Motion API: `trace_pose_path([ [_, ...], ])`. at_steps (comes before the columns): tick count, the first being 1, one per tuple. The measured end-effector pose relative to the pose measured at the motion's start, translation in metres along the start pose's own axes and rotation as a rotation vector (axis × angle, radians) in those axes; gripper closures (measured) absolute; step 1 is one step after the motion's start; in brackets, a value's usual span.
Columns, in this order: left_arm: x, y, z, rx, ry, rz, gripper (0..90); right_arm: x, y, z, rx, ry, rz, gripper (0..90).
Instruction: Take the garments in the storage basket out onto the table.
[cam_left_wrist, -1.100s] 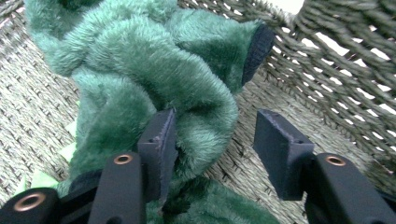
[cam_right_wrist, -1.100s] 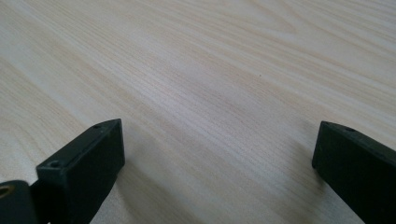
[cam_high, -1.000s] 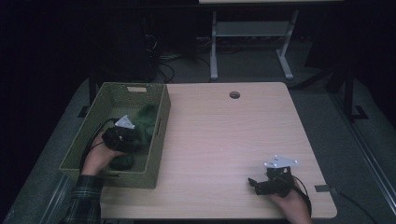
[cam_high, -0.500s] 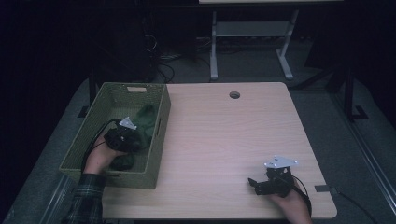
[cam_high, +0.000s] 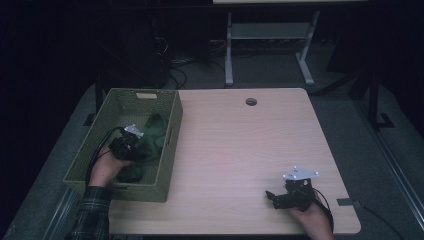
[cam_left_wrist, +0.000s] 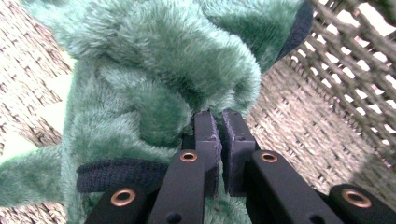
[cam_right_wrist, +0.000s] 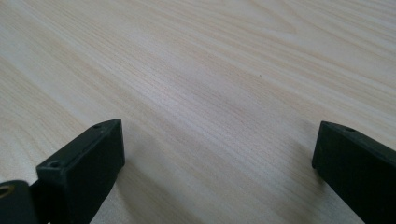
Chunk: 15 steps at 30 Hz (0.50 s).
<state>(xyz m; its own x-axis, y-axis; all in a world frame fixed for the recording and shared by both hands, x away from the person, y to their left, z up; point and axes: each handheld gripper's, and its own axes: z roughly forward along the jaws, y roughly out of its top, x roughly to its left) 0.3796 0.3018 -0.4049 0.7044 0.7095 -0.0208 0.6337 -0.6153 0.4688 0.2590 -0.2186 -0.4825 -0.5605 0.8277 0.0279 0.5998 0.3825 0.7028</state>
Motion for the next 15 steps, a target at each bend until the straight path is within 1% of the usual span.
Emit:
trace_pose_path([
  [2, 0.0, 0.0, -0.006, -0.03, -0.005, 0.001, 86.3, 0.0, 0.0, 0.0, 0.0, 0.0, 0.0, 2.2],
  [3, 0.0, 0.0, -0.006, -0.03, -0.005, 0.001, 86.3, 0.0, 0.0, 0.0, 0.0, 0.0, 0.0, 2.2],
  [4, 0.0, 0.001, -0.007, -0.04, -0.003, 0.002, 86.3, 0.0, 0.0, 0.0, 0.0, 0.0, 0.0, 2.1],
  [5, -0.001, 0.001, -0.009, -0.049, 0.001, 0.006, 86.3, 0.0, 0.0, 0.0, 0.0, 0.0, 0.0, 2.2],
  [7, -0.001, 0.002, -0.018, -0.083, 0.012, 0.008, 86.6, 0.0, 0.0, 0.0, 0.0, 0.0, 0.0, 2.2],
  [8, -0.001, 0.002, -0.018, -0.083, 0.012, 0.008, 86.6, 0.0, 0.0, 0.0, 0.0, 0.0, 0.0, 2.2],
  [12, -0.002, 0.003, -0.03, -0.144, 0.014, -0.005, 86.7, 0.0, 0.0, 0.0, 0.0, 0.0, 0.0, 2.2],
  [15, -0.002, 0.003, -0.038, -0.176, 0.006, -0.011, 86.7, 0.0, 0.0, 0.0, 0.0, 0.0, 0.0, 2.1],
])
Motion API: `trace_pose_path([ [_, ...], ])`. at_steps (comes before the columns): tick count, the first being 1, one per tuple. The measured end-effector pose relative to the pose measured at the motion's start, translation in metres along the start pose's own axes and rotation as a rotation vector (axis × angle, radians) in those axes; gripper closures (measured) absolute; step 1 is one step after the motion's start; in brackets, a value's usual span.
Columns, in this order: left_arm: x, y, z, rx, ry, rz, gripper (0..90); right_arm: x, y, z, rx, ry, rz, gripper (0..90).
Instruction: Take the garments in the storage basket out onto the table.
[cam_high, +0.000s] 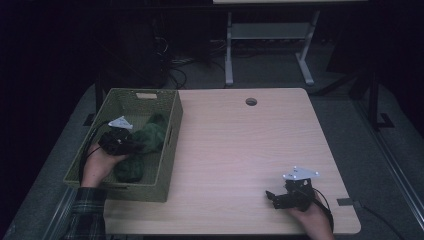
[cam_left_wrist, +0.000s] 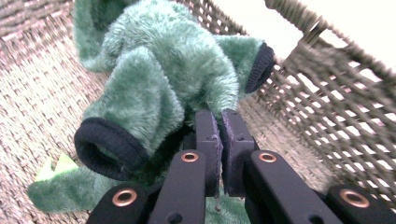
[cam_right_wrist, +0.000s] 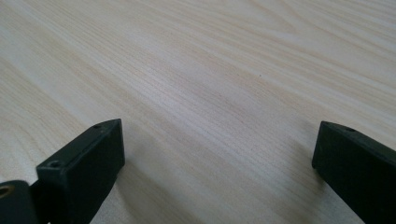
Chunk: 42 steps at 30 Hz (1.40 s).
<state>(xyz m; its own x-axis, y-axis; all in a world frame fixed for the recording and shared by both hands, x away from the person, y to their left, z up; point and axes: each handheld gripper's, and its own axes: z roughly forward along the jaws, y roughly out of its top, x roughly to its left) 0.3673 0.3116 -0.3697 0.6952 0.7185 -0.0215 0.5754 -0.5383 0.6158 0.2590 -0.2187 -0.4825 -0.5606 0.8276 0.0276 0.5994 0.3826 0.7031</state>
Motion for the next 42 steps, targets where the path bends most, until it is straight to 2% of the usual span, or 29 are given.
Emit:
trace_pose_path([
  [5, 0.0, 0.002, -0.014, -0.047, -0.009, -0.009, 87.0, 0.0, 0.0, 0.0, 0.0, 0.0, 0.0, 2.2],
  [6, 0.001, 0.003, -0.02, -0.077, -0.014, -0.012, 87.1, 0.0, 0.0, 0.0, 0.0, 0.0, 0.0, 2.1],
  [7, 0.001, 0.003, -0.02, -0.077, -0.014, -0.012, 87.2, 0.0, 0.0, 0.0, 0.0, 0.0, 0.0, 2.1],
  [12, 0.001, 0.006, -0.036, -0.153, -0.036, -0.051, 87.5, 0.0, 0.0, 0.0, 0.0, 0.0, 0.0, 2.2],
  [14, 0.002, 0.007, -0.039, -0.151, -0.038, -0.044, 87.6, 0.0, 0.0, 0.0, 0.0, 0.0, 0.0, 2.2],
  [22, 0.006, 0.016, -0.054, -0.224, -0.063, -0.072, 87.9, 0.0, 0.0, 0.0, -0.001, 0.0, -0.004, 2.2],
  [33, 0.009, 0.028, -0.074, -0.283, -0.079, -0.07, 87.9, 0.0, 0.0, 0.0, 0.0, -0.001, 0.0, 2.2],
  [42, 0.006, 0.05, -0.1, -0.34, -0.07, -0.043, 87.9, 0.0, 0.0, 0.0, -0.001, -0.001, 0.001, 2.2],
])
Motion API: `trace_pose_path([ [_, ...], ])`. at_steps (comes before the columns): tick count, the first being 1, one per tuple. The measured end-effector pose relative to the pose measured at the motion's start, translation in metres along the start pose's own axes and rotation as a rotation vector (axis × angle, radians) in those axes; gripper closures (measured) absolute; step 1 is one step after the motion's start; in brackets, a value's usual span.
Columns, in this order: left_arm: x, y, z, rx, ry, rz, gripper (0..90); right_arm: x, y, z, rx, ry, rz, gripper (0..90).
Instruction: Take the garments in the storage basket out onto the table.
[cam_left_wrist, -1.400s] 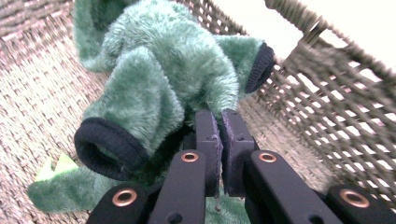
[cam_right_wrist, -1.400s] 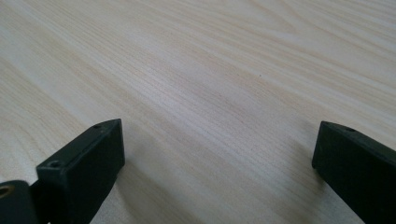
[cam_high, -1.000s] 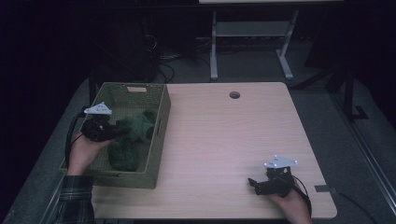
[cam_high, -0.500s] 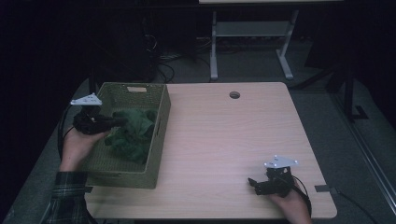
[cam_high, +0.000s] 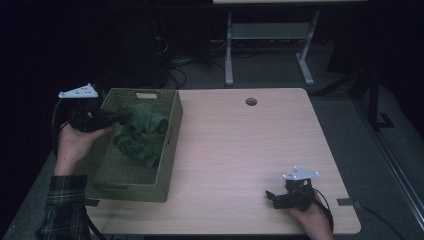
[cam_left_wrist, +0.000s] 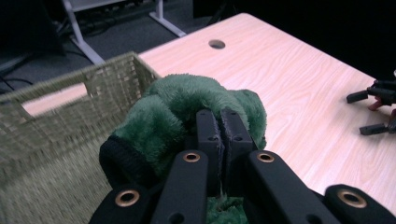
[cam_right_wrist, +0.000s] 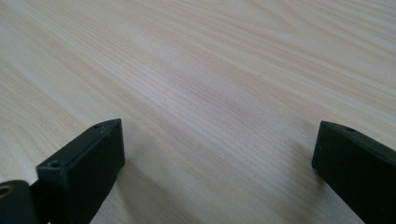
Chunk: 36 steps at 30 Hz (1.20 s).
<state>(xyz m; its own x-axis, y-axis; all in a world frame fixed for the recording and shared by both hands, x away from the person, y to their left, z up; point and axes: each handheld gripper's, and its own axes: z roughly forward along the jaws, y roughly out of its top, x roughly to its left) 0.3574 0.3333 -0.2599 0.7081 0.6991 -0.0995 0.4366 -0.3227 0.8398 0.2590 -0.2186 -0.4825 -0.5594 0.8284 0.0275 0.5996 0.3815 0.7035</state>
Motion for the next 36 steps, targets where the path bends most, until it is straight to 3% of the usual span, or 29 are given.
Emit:
trace_pose_path([
  [4, -0.005, 0.018, -0.01, -0.044, -0.013, 0.018, 88.0, 0.0, 0.0, 0.0, 0.0, 0.0, 0.0, 2.2],
  [13, -0.021, 0.044, -0.012, -0.087, -0.038, 0.06, 87.9, 0.0, 0.0, 0.0, 0.001, 0.0, 0.001, 2.2],
  [22, -0.046, 0.059, 0.011, -0.094, -0.085, 0.09, 87.9, 0.0, 0.0, 0.0, 0.001, -0.001, 0.002, 2.2],
  [36, -0.096, 0.079, 0.056, -0.104, -0.155, 0.138, 87.9, 0.0, 0.0, 0.0, 0.003, 0.0, 0.005, 2.2],
])
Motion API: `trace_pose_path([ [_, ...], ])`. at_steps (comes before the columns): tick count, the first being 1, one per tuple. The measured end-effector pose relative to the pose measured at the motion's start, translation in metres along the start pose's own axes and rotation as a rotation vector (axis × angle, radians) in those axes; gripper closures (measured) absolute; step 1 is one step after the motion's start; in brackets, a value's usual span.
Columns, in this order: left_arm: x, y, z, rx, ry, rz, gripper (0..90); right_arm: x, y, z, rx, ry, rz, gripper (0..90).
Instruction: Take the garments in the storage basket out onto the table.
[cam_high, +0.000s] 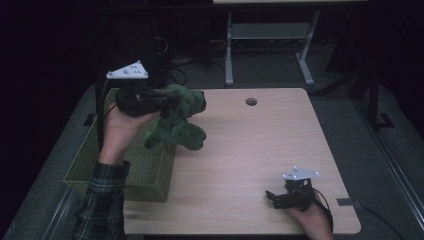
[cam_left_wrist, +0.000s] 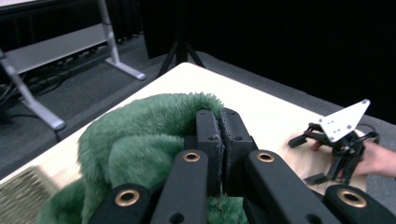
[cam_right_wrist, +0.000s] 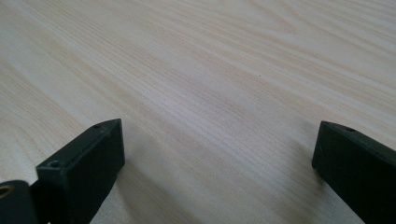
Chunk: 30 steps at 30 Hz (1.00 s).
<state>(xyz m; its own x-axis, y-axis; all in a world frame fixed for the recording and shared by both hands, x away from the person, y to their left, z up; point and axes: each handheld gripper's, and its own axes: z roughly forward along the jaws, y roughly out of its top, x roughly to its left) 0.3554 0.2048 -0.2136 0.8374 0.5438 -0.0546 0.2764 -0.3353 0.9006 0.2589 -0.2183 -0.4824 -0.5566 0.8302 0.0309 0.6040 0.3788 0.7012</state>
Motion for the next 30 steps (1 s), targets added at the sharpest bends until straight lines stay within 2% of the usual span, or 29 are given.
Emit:
trace_pose_path([
  [5, -0.014, 0.006, 0.02, -0.013, -0.04, 0.01, 87.9, 0.0, 0.0, 0.0, 0.0, 0.001, 0.003, 2.2],
  [10, -0.023, 0.008, 0.035, -0.007, -0.062, 0.023, 87.9, 0.0, 0.0, 0.0, -0.002, 0.0, -0.001, 2.2],
  [20, -0.046, 0.003, 0.083, -0.011, -0.128, 0.002, 88.0, 0.0, 0.0, 0.0, -0.001, 0.0, 0.0, 2.2],
  [30, -0.067, -0.009, 0.135, -0.004, -0.157, -0.027, 88.0, 0.0, 0.0, 0.0, -0.001, -0.001, 0.0, 2.2],
])
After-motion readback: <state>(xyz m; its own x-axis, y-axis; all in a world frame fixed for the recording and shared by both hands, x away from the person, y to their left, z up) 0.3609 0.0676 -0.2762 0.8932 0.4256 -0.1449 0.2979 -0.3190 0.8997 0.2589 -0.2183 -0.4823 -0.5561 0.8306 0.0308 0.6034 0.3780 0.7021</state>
